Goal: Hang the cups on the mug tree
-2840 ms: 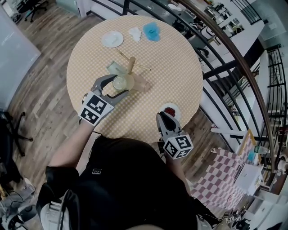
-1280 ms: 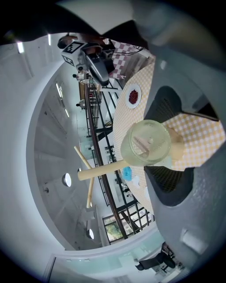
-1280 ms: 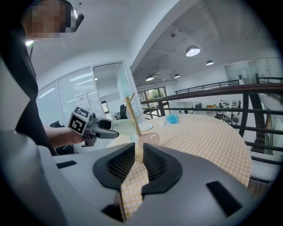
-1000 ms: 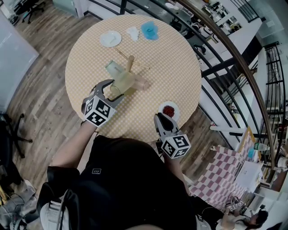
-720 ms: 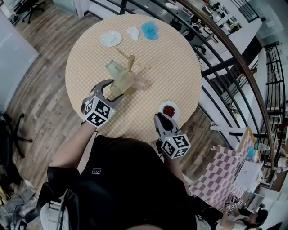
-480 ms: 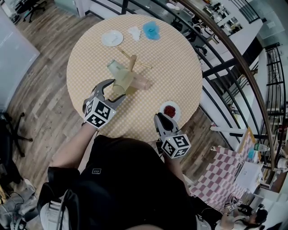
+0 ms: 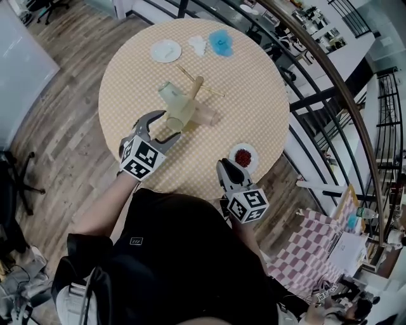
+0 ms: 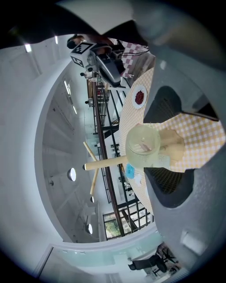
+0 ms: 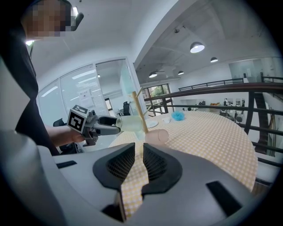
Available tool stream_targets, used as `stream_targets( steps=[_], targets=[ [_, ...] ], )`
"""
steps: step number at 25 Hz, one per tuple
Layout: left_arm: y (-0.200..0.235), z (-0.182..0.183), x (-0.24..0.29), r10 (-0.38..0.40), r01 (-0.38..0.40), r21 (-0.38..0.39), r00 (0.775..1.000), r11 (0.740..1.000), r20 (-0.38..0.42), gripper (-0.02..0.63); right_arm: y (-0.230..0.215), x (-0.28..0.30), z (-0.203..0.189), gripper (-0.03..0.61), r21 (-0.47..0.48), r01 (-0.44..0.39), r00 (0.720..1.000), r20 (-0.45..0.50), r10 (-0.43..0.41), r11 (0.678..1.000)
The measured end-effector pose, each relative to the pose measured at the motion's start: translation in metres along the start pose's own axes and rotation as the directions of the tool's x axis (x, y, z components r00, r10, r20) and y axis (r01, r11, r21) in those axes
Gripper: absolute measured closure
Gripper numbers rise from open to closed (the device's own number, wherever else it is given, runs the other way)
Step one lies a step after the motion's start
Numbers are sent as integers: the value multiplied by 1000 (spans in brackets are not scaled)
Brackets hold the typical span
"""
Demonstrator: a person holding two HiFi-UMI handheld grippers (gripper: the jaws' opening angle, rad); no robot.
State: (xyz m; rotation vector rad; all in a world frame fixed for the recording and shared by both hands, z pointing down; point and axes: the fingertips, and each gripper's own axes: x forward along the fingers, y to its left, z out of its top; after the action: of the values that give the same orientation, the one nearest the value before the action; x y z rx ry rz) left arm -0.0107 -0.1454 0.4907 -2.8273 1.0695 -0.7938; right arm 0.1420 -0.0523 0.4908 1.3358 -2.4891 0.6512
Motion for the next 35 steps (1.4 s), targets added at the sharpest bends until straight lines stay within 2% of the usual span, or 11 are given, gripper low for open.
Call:
stream_targets(
  steps=[7, 13, 16, 18, 21, 23, 25, 27, 30, 35],
  targets=[
    [11, -5, -22, 6, -1, -86, 998, 996, 60, 313, 14, 20, -1, 512, 16, -15, 1000, 17, 15, 1000],
    [20, -23, -55, -48, 67, -152, 991, 986, 124, 319, 45, 44, 1, 512, 58, -10, 998, 67, 6, 998],
    [20, -24, -68, -70, 97, -156, 984, 983, 166, 398, 59, 36, 3, 512, 66, -8, 995, 98, 2, 998],
    [15, -19, -76, -76, 116, -188, 976, 975, 205, 443, 64, 25, 0, 512, 70, -6, 994, 110, -2, 998],
    [-5, -13, -85, -97, 169, -295, 964, 941, 246, 543, 58, 2, -4, 512, 78, 2, 991, 130, -12, 997],
    [-23, -9, -91, -103, 207, -384, 956, 900, 273, 589, 53, -18, -6, 512, 88, 9, 988, 154, -22, 996],
    [-48, -2, -99, -121, 255, -448, 944, 857, 306, 604, 52, -38, -8, 512, 93, 4, 984, 176, -21, 996],
    [-80, 11, -106, -180, 325, -439, 923, 837, 340, 605, 50, -53, -13, 512, 97, -3, 982, 190, -15, 995],
    [-124, 32, -121, -273, 415, -381, 887, 826, 373, 605, 52, -64, -27, 514, 117, -6, 985, 171, -14, 993],
    [-159, 58, -151, -346, 473, -323, 858, 820, 380, 606, 76, -71, -39, 514, 155, -68, 984, 176, 40, 986]
  ],
)
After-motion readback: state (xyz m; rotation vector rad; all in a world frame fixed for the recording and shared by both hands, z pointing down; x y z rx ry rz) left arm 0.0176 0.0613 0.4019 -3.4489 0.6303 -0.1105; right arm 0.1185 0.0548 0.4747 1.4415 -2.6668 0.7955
